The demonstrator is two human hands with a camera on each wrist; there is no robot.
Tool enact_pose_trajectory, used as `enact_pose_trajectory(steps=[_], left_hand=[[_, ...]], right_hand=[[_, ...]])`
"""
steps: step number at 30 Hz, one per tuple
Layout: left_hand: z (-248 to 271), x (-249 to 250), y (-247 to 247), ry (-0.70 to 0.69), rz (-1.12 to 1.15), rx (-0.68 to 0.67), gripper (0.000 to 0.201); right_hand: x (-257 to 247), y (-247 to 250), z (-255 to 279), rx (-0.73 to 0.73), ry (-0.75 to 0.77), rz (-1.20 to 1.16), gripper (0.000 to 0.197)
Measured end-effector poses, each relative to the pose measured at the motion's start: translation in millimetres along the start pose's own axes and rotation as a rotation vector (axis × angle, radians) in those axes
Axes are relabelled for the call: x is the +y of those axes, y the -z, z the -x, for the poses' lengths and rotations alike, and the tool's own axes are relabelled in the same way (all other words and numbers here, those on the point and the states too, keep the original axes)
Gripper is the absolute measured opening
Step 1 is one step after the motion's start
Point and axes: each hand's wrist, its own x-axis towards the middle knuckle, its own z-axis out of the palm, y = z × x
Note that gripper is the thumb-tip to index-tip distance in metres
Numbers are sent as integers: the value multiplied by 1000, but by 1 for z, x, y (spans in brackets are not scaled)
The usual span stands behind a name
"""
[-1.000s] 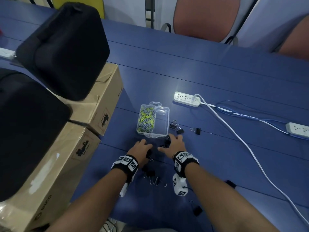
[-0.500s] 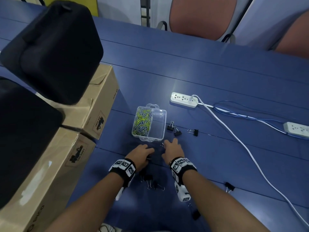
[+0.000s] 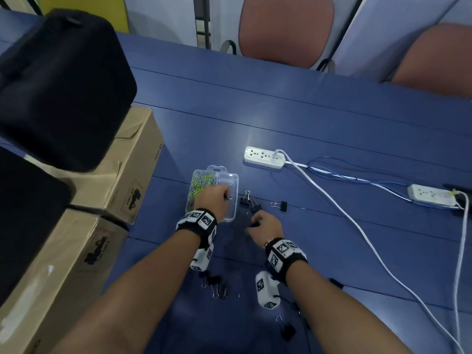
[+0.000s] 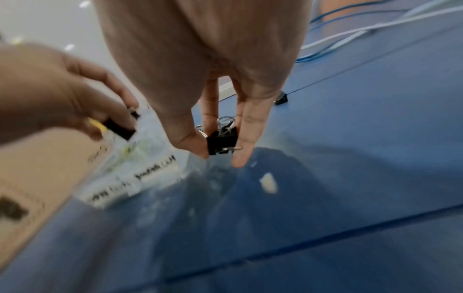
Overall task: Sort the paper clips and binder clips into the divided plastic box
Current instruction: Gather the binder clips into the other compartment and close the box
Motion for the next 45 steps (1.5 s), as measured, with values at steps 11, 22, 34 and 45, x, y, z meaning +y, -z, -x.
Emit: enact_pose_trajectory(steps=[11, 22, 34, 45], left_hand=[[15, -18, -15, -26, -13, 77, 46], [83, -68, -16, -74, 171, -22, 13], [135, -73, -45, -384, -226, -627, 70], [142, -86, -57, -378, -99, -491, 31]], right_hand=[[-86, 11, -58, 77, 141, -139, 20], [-111, -9, -73, -170, 121, 83, 12], [-29, 28, -60, 95, 153, 88, 31], [-17, 11, -67, -187, 291, 652, 74]])
